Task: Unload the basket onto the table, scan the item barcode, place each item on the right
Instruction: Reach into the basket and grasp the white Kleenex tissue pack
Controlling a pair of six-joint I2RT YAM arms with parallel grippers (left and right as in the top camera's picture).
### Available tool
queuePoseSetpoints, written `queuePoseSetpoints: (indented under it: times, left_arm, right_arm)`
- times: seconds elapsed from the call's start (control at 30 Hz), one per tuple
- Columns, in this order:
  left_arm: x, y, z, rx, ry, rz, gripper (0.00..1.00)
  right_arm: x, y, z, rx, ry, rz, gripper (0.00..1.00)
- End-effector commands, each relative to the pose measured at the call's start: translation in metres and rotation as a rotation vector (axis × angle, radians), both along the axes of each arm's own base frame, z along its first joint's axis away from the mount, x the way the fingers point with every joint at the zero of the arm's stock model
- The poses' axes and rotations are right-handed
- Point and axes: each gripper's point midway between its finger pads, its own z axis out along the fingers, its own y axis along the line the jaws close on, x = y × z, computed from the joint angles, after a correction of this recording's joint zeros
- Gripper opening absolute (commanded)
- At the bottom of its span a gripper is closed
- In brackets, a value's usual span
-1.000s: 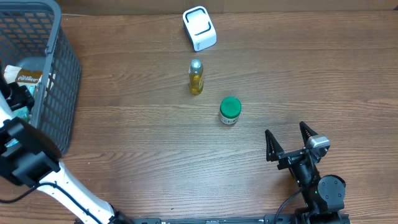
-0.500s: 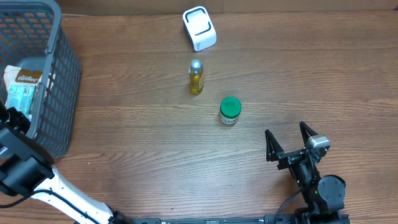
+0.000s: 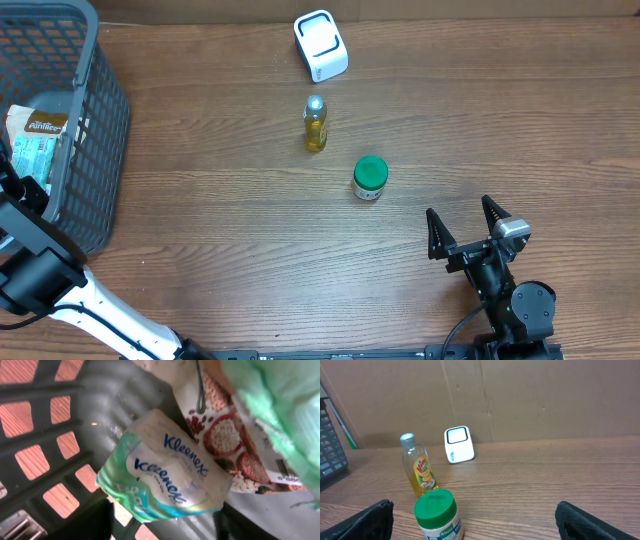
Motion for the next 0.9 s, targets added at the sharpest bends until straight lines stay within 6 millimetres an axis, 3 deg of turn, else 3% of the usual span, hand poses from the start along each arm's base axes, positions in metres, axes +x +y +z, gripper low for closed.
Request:
queuePoseSetpoints:
  times: [0.0, 0.23, 0.27, 0.37, 0.47, 0.57, 0.63, 0.87]
  left_arm:
    - [-0.002, 0.001, -0.001, 0.010, -0.002, -0.002, 0.61]
    - [0.001, -0.006, -0.024, -0.028, -0.026, -0.031, 0.55]
    - [0.000, -0.007, -0.027, -0.032, -0.025, -0.038, 0.51]
    - [0.001, -0.008, -0.028, -0.035, -0.027, -0.042, 0.27]
    - [0.006, -0.009, -0.022, -0.031, -0.029, -0.052, 0.20]
    - [0.015, -0.009, -0.008, -0.018, -0.045, -0.067, 0.04]
    - [0.022, -0.008, 0.004, -0.005, -0.059, -0.076, 0.04]
    - [0.058, -0.008, 0.079, 0.068, -0.237, -0.101, 0.04]
  right_arm:
    - [0.001, -0.002, -0.003, 0.004, 0.001, -0.013, 1.00]
    - [0.001, -0.002, -0.003, 0.004, 0.001, -0.013, 1.00]
    - [0.001, -0.002, -0.003, 0.004, 0.001, -0.013, 1.00]
    - [0.001, -0.002, -0.003, 0.004, 0.001, -0.013, 1.00]
    - [0.001, -0.002, -0.003, 0.004, 0.001, -0.013, 1.00]
    - [0.001, -0.002, -0.003, 0.004, 0.001, -0.013, 1.00]
    - [0.001, -0.002, -0.003, 0.004, 0.001, -0.013, 1.00]
    - [0.001, -0.002, -0.003, 0.004, 0.001, -0.013, 1.00]
